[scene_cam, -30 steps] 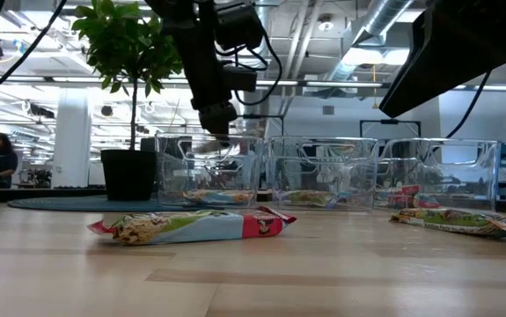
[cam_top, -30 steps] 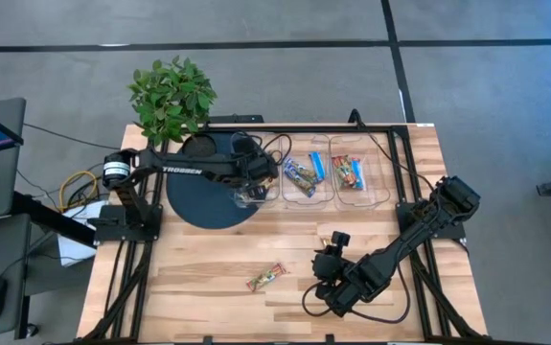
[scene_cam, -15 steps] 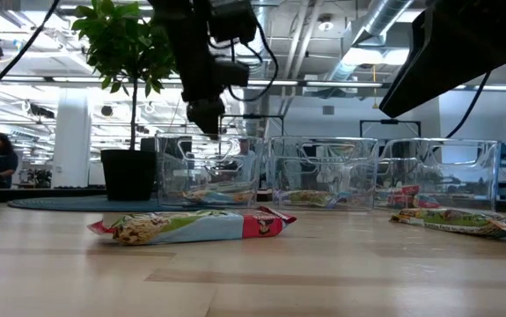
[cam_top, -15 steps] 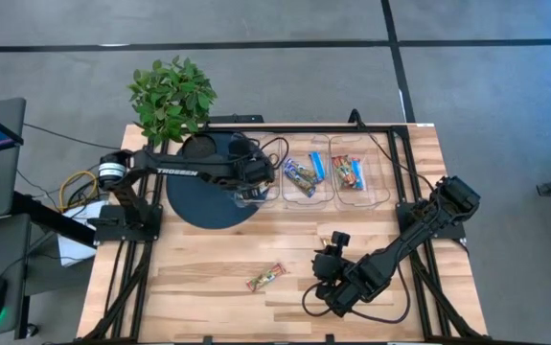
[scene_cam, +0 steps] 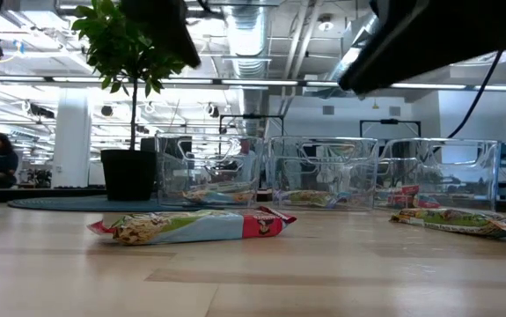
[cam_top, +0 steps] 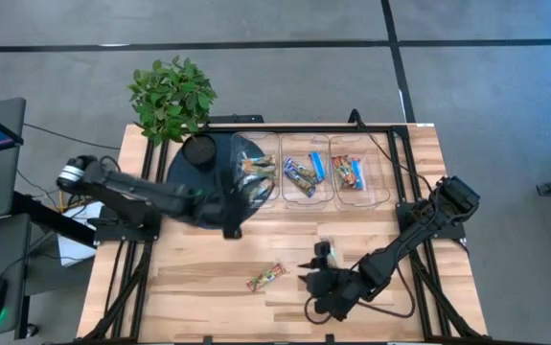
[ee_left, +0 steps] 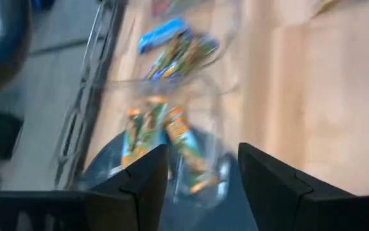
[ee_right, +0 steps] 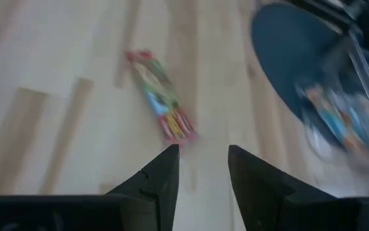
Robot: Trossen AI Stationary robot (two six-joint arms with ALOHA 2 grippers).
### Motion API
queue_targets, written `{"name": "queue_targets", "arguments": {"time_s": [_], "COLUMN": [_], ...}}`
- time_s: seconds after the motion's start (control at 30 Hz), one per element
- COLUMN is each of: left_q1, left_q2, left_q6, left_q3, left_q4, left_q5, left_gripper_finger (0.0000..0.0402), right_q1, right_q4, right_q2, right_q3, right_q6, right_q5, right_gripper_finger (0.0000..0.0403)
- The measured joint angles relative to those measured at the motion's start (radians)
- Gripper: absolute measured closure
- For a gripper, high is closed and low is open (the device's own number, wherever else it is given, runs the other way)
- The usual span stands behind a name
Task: Pick and place Granola Bars by type
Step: Put the red granola bar into the right transparent bin
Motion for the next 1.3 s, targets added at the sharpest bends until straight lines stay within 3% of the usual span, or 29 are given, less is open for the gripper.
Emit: {"name": "queue_targets", "arguments": {"time_s": [0.27,0.47,0.57,0.83,0.97,1.07,1.13,1.2,1.3], "left_q1": [-0.292,-0.402,-0.442,-0.513,-0.527,-0.537,-0.539,-0.538,-0.537], "left_q2": [-0.091,-0.088,-0.088,-0.088,-0.088,-0.088,-0.088,-0.088,-0.088], "left_q6": [0.016,-0.023,-0.075,-0.096,-0.094,-0.093,-0.093,-0.093,-0.094], "left_q3": [-0.248,-0.400,-0.443,-0.471,-0.471,-0.471,-0.471,-0.471,-0.471], "left_q4": [0.326,0.496,0.505,0.507,0.505,0.505,0.504,0.505,0.505], "left_q5": [-0.187,-0.301,-0.344,-0.457,-0.523,-0.528,-0.523,-0.524,-0.524], "left_gripper_finger": [0.0219,0.0219,0.0219,0.0219,0.0219,0.0219,0.0219,0.0219,0.0219], "right_q1": [-0.087,-0.142,-0.159,-0.180,-0.196,-0.205,-0.207,-0.205,-0.211], "right_q4": [0.240,0.281,0.295,0.344,0.257,0.150,0.174,0.234,0.388], "right_q2": [0.000,0.000,0.000,0.030,0.032,0.012,0.010,0.013,0.052], "right_q3": [-0.054,-0.063,-0.063,-0.059,-0.061,-0.064,-0.062,-0.062,-0.061], "right_q6": [-0.186,-0.215,-0.224,-0.262,-0.251,-0.179,-0.167,-0.209,-0.315], "right_q5": [-0.205,-0.327,-0.360,-0.394,-0.319,-0.276,-0.280,-0.308,-0.470], "right_gripper_finger": [0.0276,0.0276,0.0276,0.0276,0.0276,0.0276,0.0276,0.0276,0.0276]}}
